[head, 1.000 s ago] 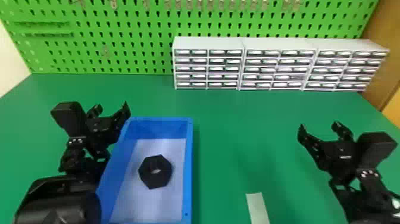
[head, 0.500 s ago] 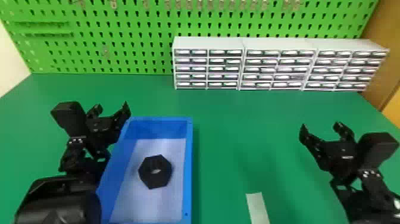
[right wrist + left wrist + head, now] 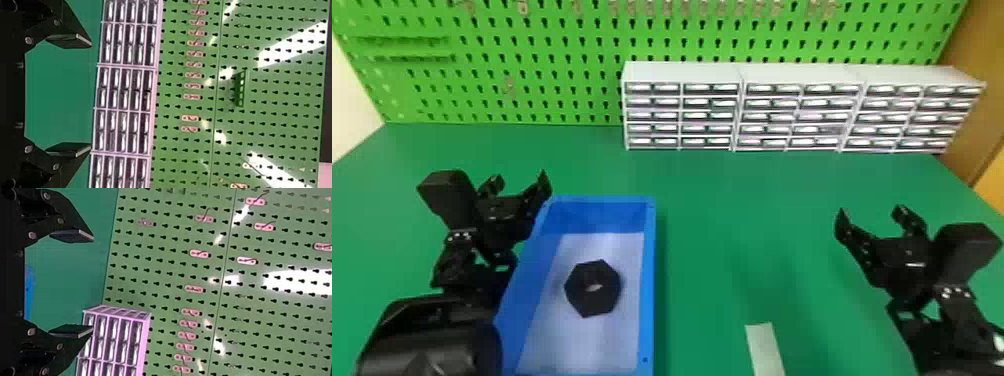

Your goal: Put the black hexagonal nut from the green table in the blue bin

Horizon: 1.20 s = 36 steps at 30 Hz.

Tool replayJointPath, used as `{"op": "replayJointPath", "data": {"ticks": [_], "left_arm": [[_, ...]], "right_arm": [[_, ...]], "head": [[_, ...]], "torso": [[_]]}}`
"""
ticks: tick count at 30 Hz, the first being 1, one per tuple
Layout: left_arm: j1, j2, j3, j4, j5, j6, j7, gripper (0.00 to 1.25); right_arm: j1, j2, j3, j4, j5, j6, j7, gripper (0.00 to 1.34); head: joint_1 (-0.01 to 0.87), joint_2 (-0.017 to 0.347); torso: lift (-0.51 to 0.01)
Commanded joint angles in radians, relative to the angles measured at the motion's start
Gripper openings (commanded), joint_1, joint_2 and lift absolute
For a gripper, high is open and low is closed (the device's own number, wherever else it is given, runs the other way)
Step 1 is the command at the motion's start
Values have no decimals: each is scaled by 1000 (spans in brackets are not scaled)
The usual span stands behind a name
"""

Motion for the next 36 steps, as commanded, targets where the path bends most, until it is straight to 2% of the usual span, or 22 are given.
{"op": "replayJointPath", "data": {"ticks": [1, 36], "left_arm": [[-1, -3, -1, 0, -1, 0, 0, 812], [-3, -3, -4, 0, 1, -2, 2, 812]], "right_arm": [[-1, -1, 0, 0, 1, 0, 0, 982], [-3, -3, 6, 0, 2, 0, 0, 982]], "head": [[686, 51], [686, 51]], "torso": [[-97], [-97]]}}
